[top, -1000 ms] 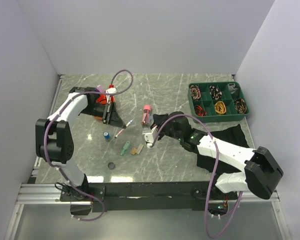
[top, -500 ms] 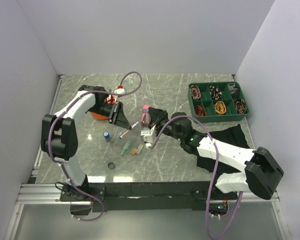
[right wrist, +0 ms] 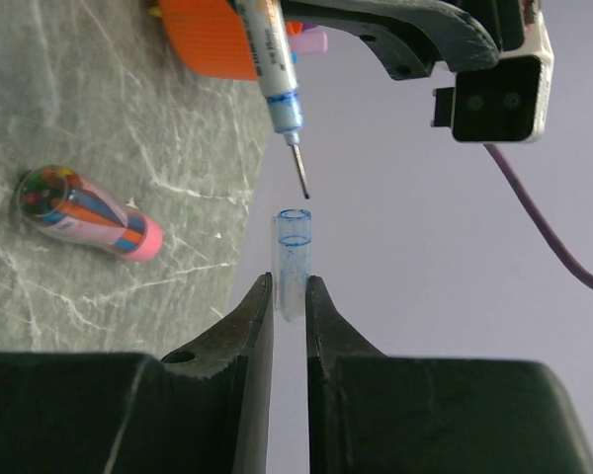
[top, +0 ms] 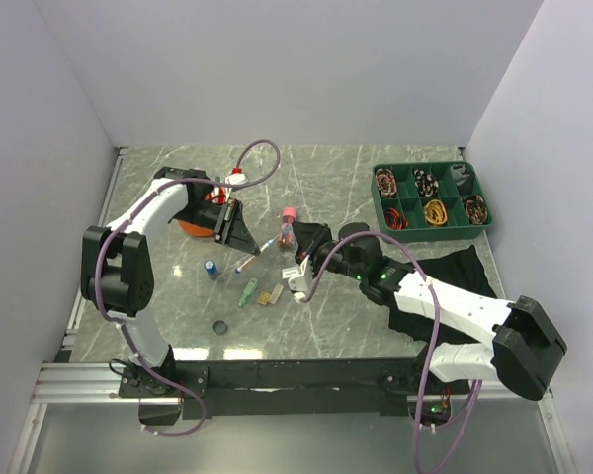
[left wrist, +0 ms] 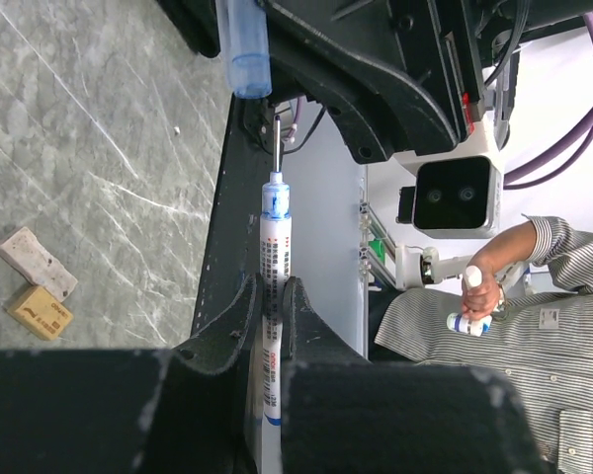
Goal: Sort the stationery into containers
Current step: Close the pen cap on the pen.
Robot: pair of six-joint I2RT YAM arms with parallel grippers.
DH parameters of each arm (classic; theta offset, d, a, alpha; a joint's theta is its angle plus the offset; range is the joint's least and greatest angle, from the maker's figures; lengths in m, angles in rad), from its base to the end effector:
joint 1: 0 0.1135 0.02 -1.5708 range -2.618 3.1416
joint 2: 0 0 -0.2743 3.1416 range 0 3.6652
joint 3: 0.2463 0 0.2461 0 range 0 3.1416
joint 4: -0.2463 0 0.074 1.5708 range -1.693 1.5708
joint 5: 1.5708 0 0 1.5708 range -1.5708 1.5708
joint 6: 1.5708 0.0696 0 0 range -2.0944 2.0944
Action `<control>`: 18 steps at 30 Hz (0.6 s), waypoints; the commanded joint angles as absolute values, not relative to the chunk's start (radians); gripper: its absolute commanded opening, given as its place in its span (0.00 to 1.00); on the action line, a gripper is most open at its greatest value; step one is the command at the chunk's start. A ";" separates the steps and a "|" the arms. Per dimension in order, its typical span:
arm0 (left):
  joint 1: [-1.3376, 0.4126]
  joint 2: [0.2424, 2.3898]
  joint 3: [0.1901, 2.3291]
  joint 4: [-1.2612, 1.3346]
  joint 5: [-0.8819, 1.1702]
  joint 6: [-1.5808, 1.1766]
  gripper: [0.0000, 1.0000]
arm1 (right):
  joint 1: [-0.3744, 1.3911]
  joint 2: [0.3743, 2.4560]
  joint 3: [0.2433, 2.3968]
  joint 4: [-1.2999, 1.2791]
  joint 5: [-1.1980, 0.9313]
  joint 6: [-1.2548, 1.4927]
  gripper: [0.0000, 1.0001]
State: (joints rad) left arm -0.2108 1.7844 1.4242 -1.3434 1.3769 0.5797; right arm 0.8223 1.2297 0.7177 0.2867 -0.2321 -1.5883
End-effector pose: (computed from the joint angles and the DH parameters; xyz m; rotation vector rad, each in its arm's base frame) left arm 0.2899 -0.1319 0.2670 0.7775 2.1939 -1.9081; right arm 0.1951 0.2335 0.2757 -1.7361 0.4859 -0.3404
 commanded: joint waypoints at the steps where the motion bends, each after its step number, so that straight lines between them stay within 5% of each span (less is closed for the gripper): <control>1: -0.206 1.789 1.466 -1.374 1.425 0.588 0.01 | 0.828 1.193 0.761 0.241 -0.275 -1.611 0.00; 18: -0.206 1.790 1.456 -1.376 1.425 0.589 0.01 | 0.828 1.201 0.782 0.256 -0.218 -1.545 0.00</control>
